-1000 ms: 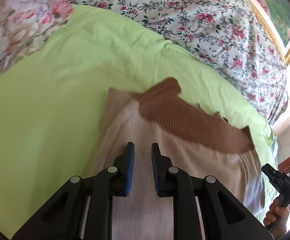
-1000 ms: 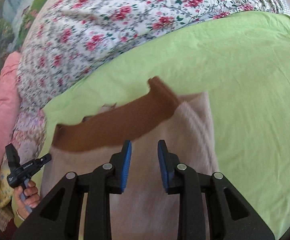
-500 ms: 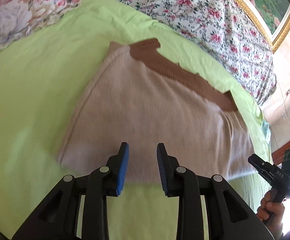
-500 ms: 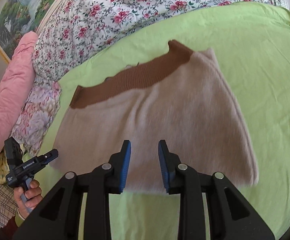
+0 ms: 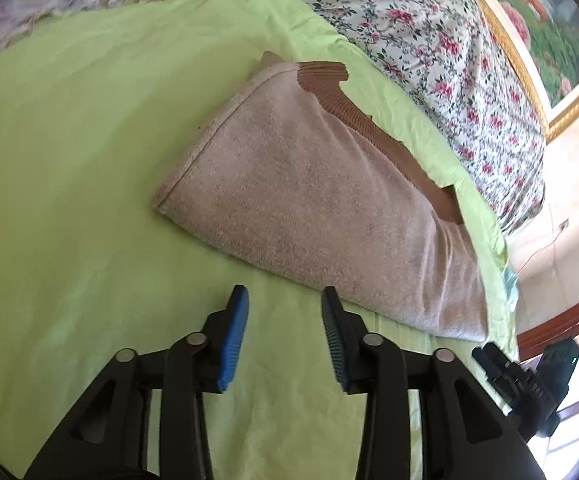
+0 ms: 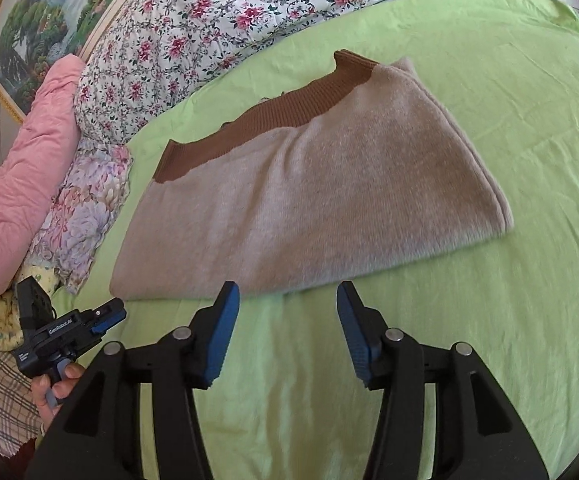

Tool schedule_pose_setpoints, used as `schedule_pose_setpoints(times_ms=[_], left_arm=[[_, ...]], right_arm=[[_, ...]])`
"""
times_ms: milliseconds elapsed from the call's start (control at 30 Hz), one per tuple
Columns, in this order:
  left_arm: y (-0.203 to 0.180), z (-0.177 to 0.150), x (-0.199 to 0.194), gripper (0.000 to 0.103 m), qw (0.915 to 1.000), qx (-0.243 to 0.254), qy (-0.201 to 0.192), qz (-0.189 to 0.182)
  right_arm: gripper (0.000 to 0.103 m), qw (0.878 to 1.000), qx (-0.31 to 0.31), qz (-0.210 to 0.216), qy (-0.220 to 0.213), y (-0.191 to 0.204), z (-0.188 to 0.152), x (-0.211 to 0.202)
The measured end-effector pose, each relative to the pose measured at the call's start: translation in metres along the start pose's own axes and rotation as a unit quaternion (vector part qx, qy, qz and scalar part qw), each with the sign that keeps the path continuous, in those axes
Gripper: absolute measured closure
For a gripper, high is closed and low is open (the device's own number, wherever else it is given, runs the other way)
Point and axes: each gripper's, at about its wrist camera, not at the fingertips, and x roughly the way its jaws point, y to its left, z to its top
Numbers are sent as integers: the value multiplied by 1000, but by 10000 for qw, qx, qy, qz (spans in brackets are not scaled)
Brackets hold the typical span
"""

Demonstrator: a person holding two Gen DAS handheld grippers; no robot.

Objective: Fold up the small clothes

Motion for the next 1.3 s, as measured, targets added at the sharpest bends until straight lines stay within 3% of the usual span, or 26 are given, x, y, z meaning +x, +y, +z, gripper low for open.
schedule_pose_setpoints(times_ms=[333,600,700,733,800,1000,1133,1300], left_arm=[[12,10,19,50,9975,-636,-107,-289],[14,43,38,49,9942,-932,-422,-335],[9,53,44,52,9945,-891,-530,-179],[5,57,46,57,9949,-820,-576,-85],[-4,62,48,88,9956,-666,-654,68],[-53,69,39,96,9940,204,-1025,328],[-103,64,32,97,9886,1011,-1116,-43],[-161,45,66,97,9776,1844,-842,-567]], right_arm=[[51,9999,35,113,13,3,-8,-3],[51,9999,31,116,-11,3,-10,-2],[51,9999,54,114,5,1,-7,1],[51,9999,62,116,5,0,-6,2],[51,9999,57,122,2,-1,-1,4],[51,9998,19,191,-51,-9,29,15],[51,9994,144,270,-189,-23,53,21],[51,9981,336,438,-267,-40,84,30]])
